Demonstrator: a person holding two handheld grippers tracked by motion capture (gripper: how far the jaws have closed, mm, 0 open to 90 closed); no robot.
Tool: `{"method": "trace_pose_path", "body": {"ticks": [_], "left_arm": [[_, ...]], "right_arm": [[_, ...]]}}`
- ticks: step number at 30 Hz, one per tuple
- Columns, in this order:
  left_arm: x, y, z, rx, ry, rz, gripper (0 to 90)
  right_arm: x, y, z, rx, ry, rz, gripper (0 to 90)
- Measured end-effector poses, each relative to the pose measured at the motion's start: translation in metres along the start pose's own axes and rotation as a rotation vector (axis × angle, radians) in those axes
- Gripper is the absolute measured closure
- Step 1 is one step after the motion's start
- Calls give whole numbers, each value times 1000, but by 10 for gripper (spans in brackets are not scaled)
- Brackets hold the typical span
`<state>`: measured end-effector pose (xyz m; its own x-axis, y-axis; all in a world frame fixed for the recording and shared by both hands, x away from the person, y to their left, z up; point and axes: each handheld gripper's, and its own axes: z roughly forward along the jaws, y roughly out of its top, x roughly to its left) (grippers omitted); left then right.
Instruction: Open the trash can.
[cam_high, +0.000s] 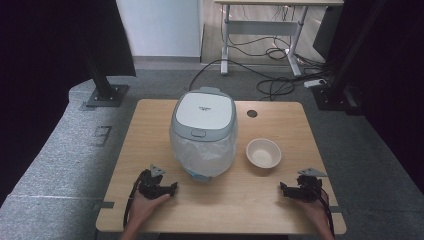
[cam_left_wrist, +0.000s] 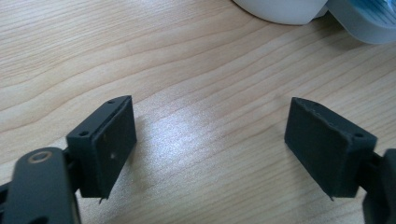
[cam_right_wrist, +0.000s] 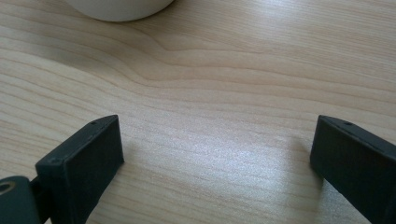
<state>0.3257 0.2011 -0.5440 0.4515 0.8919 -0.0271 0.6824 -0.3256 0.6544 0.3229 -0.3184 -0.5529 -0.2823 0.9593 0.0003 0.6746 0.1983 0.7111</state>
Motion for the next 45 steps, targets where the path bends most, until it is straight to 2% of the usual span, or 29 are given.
{"method": "trace_pose_path", "body": {"ticks": [7,18,23,29,35,45], "left_arm": [[1,0,-4,-6,-18,-20,225],[0,5,-19,-83,-9,-27,352],[-1,5,-26,-122,-22,-17,453],[-3,8,-34,-158,-39,-4,662],[-8,9,-40,-201,-83,15,818],[-16,13,-47,-255,-133,38,900]], "right_arm": [[0,-1,-1,-5,-10,9,40],[-3,-2,-3,-16,-21,19,83],[-3,-2,-3,-17,-21,20,89],[-3,-2,-3,-19,-24,23,99],[-3,-2,-4,-20,-25,23,103],[-3,-2,-4,-22,-26,25,114]]}}
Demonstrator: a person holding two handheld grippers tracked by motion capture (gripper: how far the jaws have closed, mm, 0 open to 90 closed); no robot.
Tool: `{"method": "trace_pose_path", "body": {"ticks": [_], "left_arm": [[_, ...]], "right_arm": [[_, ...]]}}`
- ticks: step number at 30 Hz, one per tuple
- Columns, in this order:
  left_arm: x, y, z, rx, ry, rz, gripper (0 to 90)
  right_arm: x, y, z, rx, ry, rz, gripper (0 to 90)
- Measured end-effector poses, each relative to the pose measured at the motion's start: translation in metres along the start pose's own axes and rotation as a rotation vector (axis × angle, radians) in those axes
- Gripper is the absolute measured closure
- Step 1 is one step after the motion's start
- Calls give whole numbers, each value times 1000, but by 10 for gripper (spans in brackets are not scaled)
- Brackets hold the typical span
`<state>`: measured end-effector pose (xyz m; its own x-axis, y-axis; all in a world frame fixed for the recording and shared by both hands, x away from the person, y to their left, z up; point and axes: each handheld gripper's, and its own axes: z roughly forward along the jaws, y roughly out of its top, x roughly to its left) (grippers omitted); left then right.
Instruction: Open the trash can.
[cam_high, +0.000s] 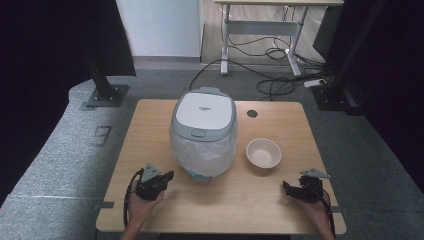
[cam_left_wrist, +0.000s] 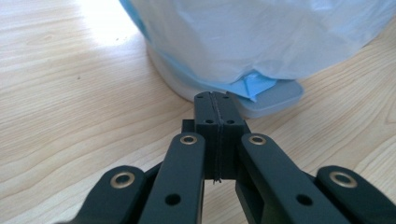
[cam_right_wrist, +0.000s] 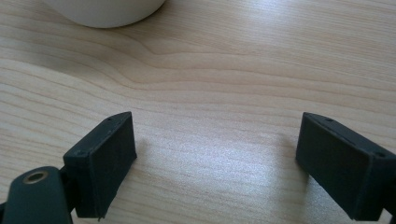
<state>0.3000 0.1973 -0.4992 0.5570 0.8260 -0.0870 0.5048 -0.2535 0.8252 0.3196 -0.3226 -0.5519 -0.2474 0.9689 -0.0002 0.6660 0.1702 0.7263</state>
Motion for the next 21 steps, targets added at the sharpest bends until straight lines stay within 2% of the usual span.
{"method": "trace_pose_path", "body": {"ticks": [5,13,16,21], "left_arm": [[-4,2,2,-7,-11,3,900],[-14,5,6,-5,-57,9,900],[-18,6,10,0,-79,11,900],[-23,7,19,17,-92,26,900]], "right_arm": [[0,0,0,-1,0,1,121],[1,0,0,-3,-4,2,126],[1,0,0,-4,-6,4,127],[1,0,0,-4,-8,5,127]]}}
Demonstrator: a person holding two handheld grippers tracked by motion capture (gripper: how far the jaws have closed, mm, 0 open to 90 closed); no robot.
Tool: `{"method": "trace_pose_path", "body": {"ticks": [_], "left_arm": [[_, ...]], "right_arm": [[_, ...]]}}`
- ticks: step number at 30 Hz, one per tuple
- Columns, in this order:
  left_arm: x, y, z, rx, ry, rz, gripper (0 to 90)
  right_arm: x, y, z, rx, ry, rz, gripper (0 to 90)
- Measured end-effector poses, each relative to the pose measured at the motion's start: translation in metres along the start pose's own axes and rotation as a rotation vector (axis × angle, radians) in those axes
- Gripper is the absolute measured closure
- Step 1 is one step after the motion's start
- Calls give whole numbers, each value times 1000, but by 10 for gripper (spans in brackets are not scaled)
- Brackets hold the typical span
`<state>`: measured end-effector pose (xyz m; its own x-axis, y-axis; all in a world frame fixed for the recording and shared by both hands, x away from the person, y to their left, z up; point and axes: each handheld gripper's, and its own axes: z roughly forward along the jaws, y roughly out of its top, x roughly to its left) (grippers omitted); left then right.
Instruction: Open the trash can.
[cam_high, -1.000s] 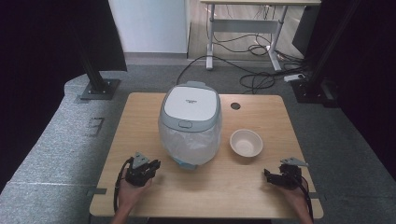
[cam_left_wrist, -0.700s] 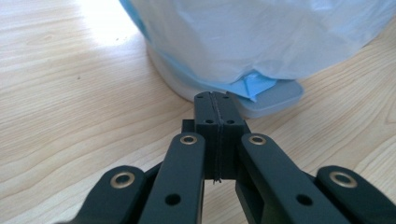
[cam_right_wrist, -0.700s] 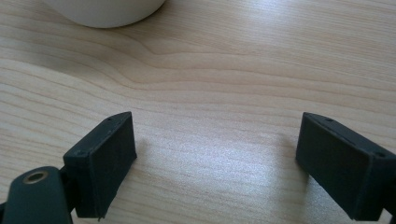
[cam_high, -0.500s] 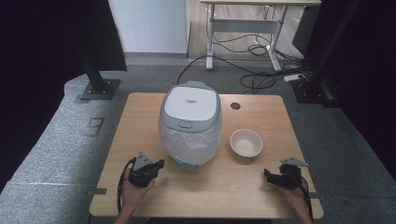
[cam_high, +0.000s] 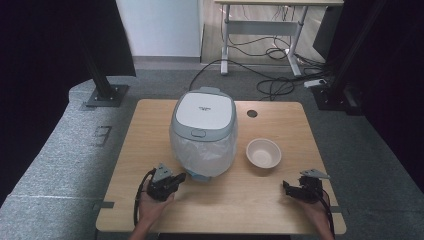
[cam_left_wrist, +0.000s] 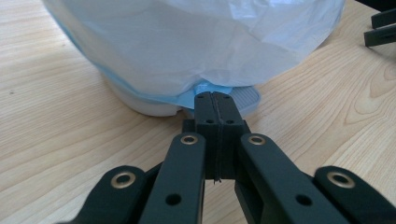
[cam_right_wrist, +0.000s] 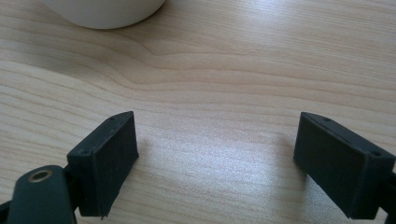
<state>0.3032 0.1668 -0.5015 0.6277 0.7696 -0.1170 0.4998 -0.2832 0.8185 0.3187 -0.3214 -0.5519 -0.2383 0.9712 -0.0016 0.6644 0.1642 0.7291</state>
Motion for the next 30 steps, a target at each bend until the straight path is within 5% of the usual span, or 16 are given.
{"method": "trace_pose_path", "body": {"ticks": [13,30], "left_arm": [[-5,3,22,26,-51,-18,900],[-9,7,47,81,-25,45,900]], "right_arm": [[0,0,0,0,-1,1,129],[1,0,0,0,-5,4,130]]}}
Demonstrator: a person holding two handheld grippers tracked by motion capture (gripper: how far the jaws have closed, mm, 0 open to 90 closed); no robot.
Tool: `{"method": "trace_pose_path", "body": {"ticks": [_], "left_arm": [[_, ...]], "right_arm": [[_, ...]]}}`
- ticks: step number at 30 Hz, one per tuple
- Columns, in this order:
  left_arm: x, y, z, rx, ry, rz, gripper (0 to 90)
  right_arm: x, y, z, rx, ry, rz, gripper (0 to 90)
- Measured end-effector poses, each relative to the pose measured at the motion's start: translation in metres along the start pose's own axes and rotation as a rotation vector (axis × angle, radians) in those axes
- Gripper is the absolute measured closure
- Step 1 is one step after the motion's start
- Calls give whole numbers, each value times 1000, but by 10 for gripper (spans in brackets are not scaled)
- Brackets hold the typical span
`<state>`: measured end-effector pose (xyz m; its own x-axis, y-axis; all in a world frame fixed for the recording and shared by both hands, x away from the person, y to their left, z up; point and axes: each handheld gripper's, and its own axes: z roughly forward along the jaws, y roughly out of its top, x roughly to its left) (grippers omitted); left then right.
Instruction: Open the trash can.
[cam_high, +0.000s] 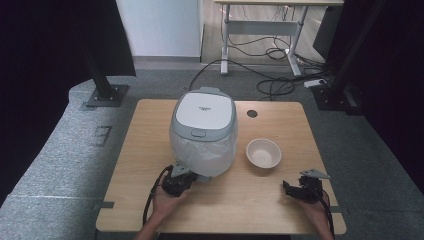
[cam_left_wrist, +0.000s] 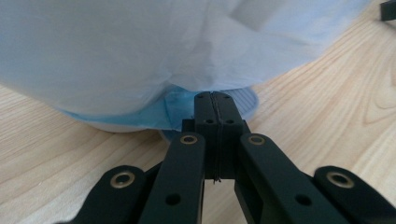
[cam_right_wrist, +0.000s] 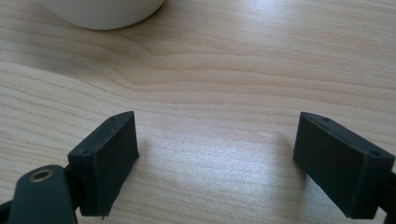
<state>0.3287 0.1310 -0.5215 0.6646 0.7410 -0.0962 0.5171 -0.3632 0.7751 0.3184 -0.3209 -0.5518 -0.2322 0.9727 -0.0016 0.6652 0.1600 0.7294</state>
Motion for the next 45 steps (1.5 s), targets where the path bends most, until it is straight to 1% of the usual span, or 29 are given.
{"method": "trace_pose_path", "body": {"ticks": [3,5,8,9,12,14,17,18,20,23,34,39,45], "left_arm": [[1,1,7,10,3,-2,900],[2,2,8,8,2,-13,900],[2,2,9,11,4,-14,900],[3,2,9,11,1,-15,900],[5,1,9,15,-20,-37,900],[5,0,10,15,-21,-37,900],[3,0,10,18,-9,-29,900],[1,-1,10,17,3,-14,900],[0,-1,10,20,10,-4,900],[1,0,10,22,6,-10,900],[0,-1,10,32,2,-11,900],[-2,-1,10,36,16,6,900],[-4,-1,11,42,31,14,900]], "right_arm": [[0,0,0,0,0,0,130],[0,0,0,0,0,0,131],[0,0,0,0,0,0,131],[0,0,0,0,0,0,130],[0,0,0,-1,-1,1,131],[0,0,0,0,-1,1,131],[0,0,0,-1,-3,2,131],[0,0,0,-1,-4,3,131],[1,0,0,-1,-5,3,131],[1,0,0,-1,-5,4,131],[1,0,0,-1,-6,5,132],[1,0,0,-1,-6,5,132],[1,0,0,-1,-6,5,132]]}}
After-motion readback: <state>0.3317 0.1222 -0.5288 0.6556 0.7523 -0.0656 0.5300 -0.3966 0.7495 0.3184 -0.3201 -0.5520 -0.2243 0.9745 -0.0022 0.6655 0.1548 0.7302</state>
